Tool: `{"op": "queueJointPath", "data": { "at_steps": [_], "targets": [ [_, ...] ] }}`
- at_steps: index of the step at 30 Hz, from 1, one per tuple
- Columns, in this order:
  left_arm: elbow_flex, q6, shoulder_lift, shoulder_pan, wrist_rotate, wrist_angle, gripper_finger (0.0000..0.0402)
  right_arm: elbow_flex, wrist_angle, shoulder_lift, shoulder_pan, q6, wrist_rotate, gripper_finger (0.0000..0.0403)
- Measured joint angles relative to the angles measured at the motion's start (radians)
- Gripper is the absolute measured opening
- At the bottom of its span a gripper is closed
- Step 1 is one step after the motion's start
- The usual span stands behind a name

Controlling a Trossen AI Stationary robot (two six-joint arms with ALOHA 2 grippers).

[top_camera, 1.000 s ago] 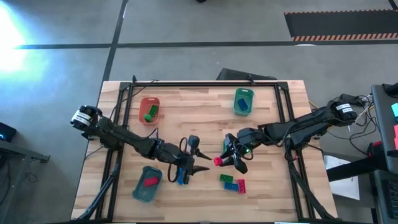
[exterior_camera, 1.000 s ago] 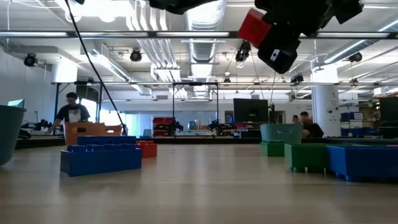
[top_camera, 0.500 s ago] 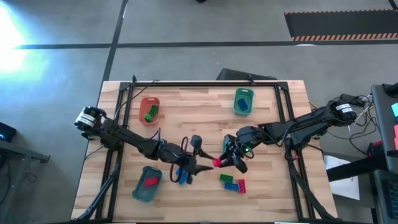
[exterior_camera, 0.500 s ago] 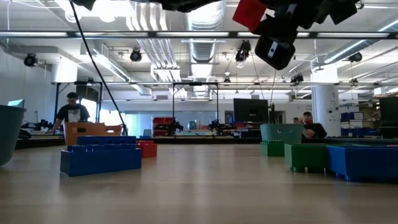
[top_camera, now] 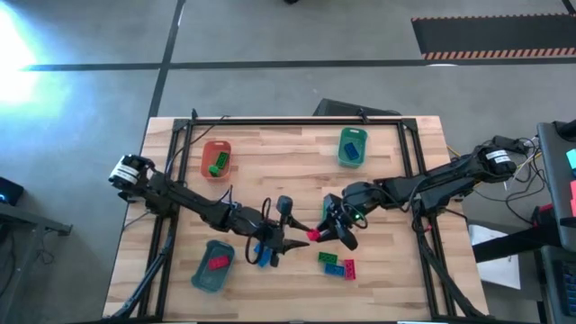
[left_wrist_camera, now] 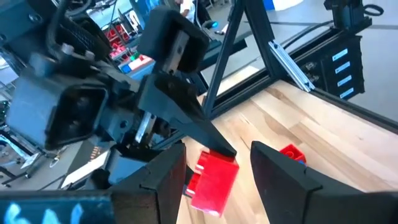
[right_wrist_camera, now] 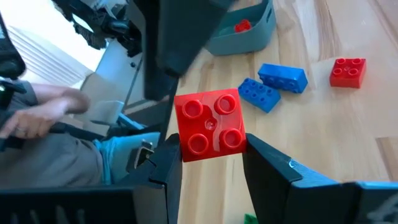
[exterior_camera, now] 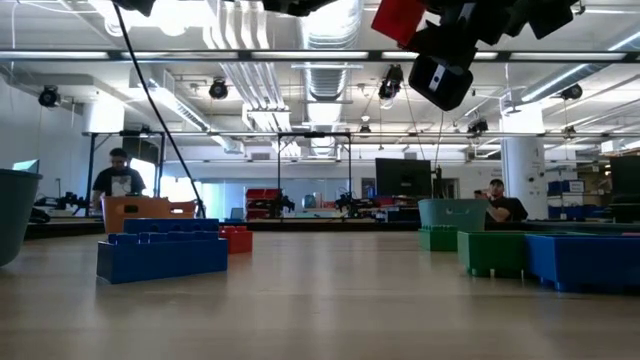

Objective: Sort & place blocks by color
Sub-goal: Put the red game piece into the blue bin

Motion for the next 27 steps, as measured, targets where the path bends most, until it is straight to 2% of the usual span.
{"op": "queueJointPath", "data": {
  "at_steps": [12,22,27],
  "targets": [
    [-0.001,0.0,0.039,0.001,-0.002,0.034,0.0161,0.0,0.036,0.0,0.0,0.02,-0.006,0.0123],
    [-0.002,0.015,0.038,0.007,-0.008,0.048,0.0065,0.0,0.036,0.0,0.001,0.022,-0.013,0.0123],
    [-0.003,0.013,0.038,0.008,-0.008,0.048,0.007,0.0,0.036,0.0,0.001,0.021,-0.01,0.0123]
  ]
}}
